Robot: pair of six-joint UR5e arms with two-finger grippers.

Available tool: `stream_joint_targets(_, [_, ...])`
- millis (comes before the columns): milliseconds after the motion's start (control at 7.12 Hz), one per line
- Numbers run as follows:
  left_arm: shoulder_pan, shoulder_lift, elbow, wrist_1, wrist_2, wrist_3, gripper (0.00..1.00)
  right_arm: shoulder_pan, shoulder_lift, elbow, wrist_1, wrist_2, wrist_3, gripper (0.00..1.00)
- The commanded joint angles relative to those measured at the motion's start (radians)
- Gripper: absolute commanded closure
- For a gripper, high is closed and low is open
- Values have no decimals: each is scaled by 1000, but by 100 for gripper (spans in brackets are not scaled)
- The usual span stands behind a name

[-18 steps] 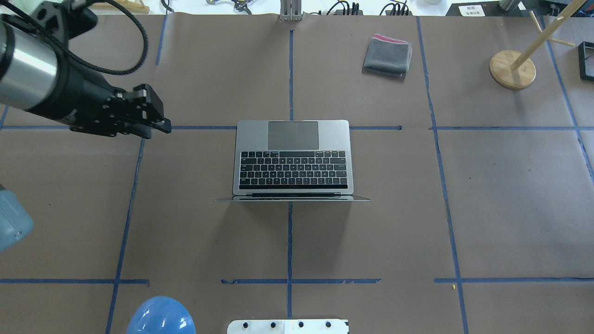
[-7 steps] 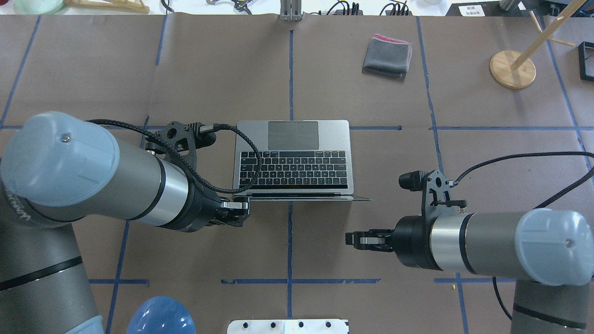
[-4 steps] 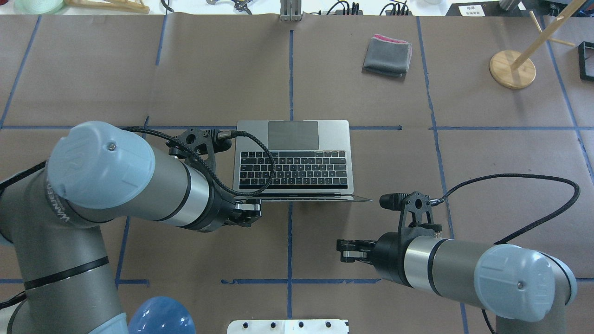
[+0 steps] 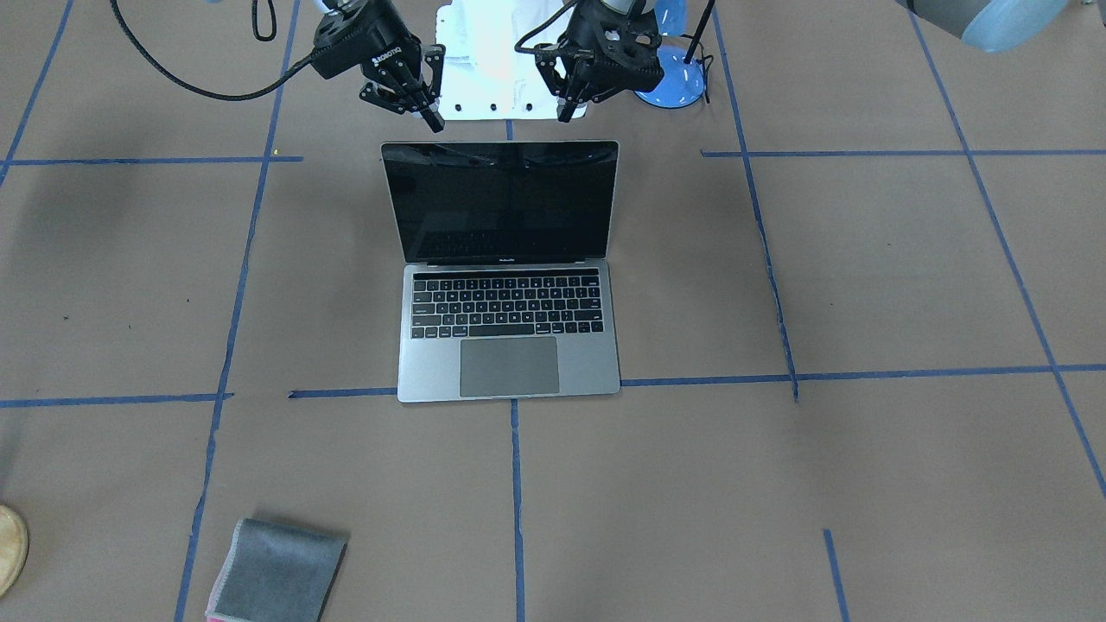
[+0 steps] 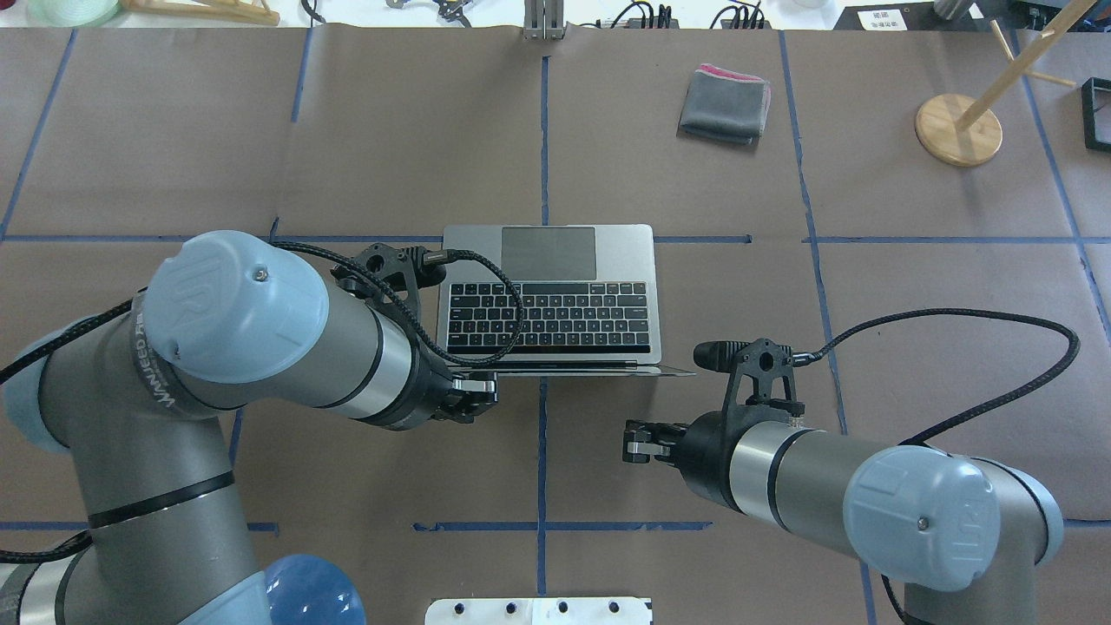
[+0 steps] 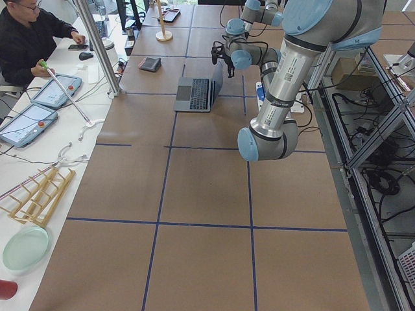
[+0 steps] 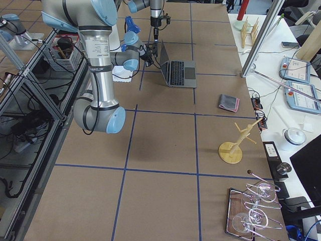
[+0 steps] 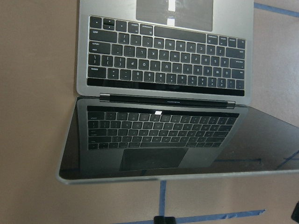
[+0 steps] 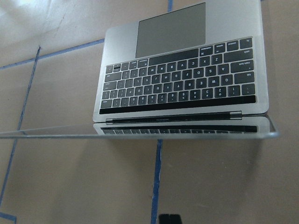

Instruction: Close laptop

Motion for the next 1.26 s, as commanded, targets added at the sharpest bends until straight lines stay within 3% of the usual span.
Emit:
stream_joint_targets(0, [4,-6,29,-1,0,1,100,17,3,-6,-6,-2,-1,100])
stream_joint_targets(281, [4,-7,30,-1,0,-1,100,71,87,-61,-37,7,-37,100])
stream_joint_targets(561, [4,-6,39,-1,0,1,100,144,170,-64,-159,38,-76,100])
stream_joint_targets(842, [2,-21,65,-12,0,5,100,194,190,-73,-173,70,-97,100])
stream_joint_targets(1123, [-10,-47,81,-14,68,16,100,211,190,-92,-172,78,-111,100])
